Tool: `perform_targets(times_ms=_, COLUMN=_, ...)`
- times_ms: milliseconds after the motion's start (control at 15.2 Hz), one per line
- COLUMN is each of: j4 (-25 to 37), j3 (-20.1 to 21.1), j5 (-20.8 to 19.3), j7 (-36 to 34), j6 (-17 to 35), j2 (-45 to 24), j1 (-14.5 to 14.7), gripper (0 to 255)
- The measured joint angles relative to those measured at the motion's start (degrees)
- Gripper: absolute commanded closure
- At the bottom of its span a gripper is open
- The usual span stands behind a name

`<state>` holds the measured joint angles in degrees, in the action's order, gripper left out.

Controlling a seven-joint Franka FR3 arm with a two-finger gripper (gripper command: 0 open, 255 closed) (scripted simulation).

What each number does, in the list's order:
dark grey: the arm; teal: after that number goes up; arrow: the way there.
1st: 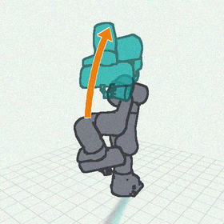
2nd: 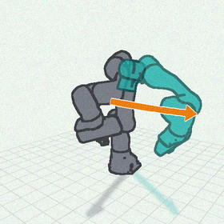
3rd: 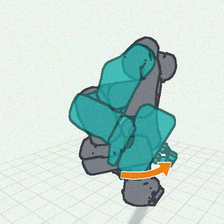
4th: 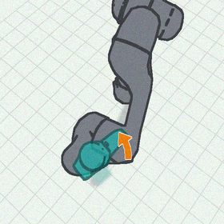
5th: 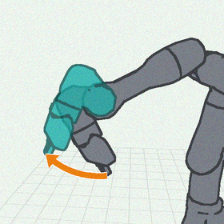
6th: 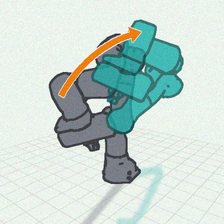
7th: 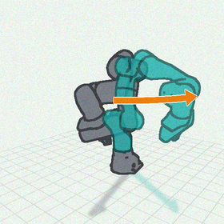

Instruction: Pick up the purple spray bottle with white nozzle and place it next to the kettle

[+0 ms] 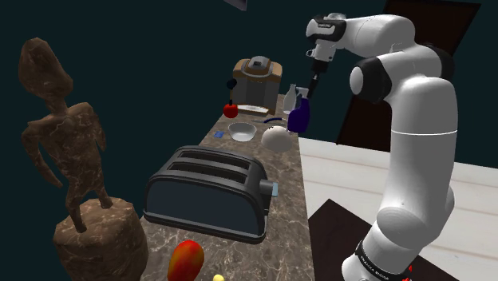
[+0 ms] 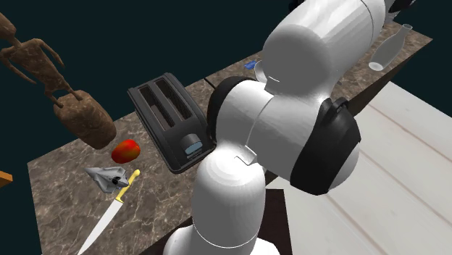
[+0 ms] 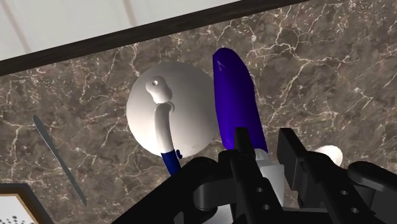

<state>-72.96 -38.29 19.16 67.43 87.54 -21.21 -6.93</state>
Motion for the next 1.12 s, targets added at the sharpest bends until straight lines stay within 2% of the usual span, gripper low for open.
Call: perform_targets(times_ms=1122, j4=-14.87, j3=0.31, j5=-0.38, j7=1.72, j6=13.48, j2=1.25, j1=2.66, gripper=255)
